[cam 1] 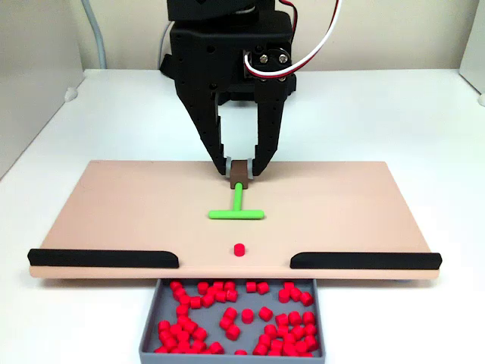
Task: Push granules from bottom to the grey container
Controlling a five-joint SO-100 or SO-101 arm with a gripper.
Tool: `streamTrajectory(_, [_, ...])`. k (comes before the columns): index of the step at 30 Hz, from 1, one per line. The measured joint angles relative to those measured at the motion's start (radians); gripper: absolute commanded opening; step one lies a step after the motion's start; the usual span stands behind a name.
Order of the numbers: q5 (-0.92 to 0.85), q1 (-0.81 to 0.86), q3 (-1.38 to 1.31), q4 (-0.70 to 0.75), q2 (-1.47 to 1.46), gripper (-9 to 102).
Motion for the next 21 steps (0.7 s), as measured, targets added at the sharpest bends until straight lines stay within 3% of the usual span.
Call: streamTrajectory(21, [0.0, -0.011, -0.028, -0.038, -0.048, 0])
